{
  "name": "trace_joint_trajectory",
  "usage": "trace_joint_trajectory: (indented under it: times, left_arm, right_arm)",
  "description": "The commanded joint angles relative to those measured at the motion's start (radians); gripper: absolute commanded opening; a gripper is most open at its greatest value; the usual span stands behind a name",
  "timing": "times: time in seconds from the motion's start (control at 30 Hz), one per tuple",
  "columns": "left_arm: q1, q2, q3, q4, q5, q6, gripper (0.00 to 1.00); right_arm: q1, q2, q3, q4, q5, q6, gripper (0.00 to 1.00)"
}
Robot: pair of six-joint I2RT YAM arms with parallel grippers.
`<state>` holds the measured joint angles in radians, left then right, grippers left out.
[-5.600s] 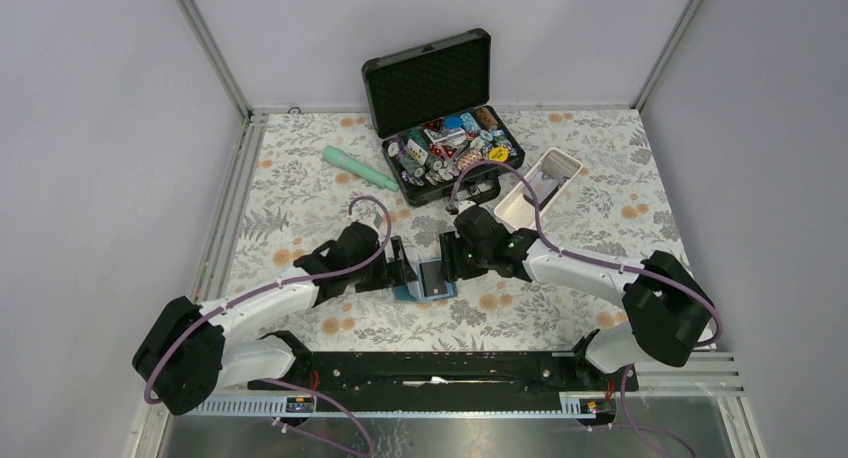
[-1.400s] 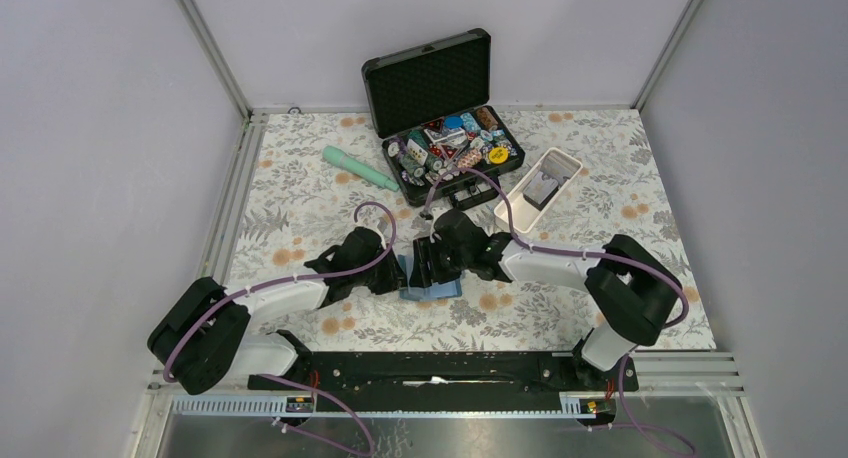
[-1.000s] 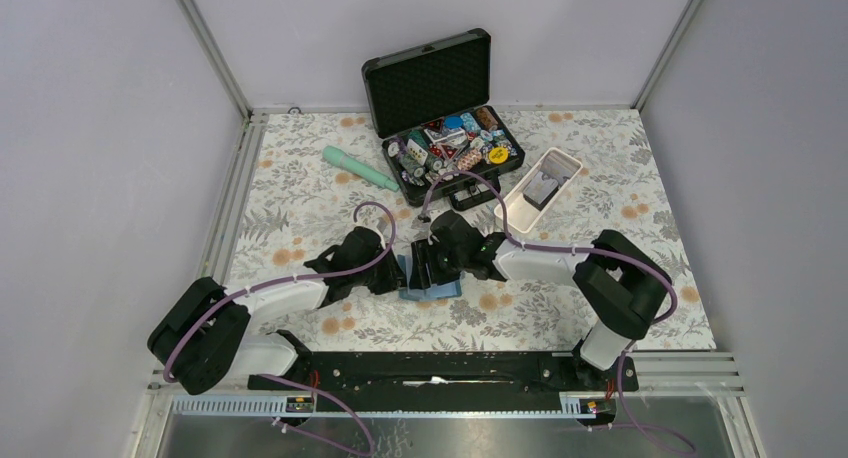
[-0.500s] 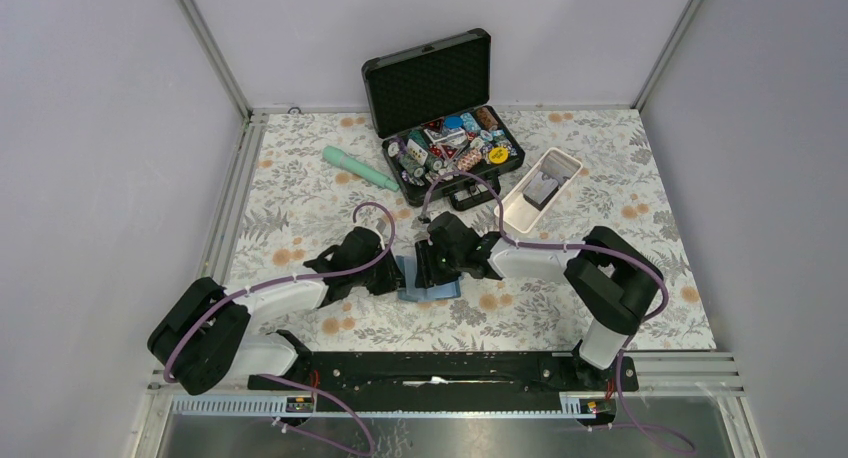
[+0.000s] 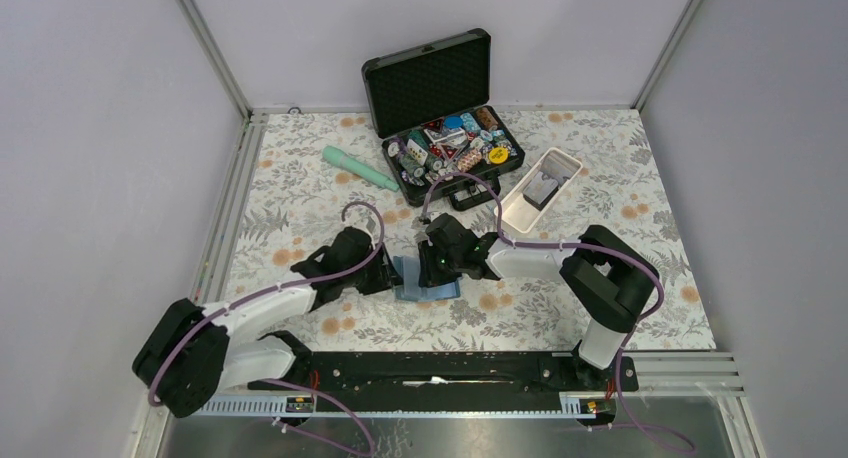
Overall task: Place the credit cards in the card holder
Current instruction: Turn over the card slot in the card holder.
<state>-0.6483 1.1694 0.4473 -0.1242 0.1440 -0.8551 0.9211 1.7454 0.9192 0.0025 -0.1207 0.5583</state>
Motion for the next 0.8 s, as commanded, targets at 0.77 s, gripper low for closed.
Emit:
trace_joint_trajectory:
  times: [0.77]
  left_arm:
    - [0.021, 0.044, -0.039, 0.226, 0.061, -0.045, 0.28]
  right_arm:
    - [0.008, -0.067, 0.015, -0.102, 0.066, -0.014, 0.49]
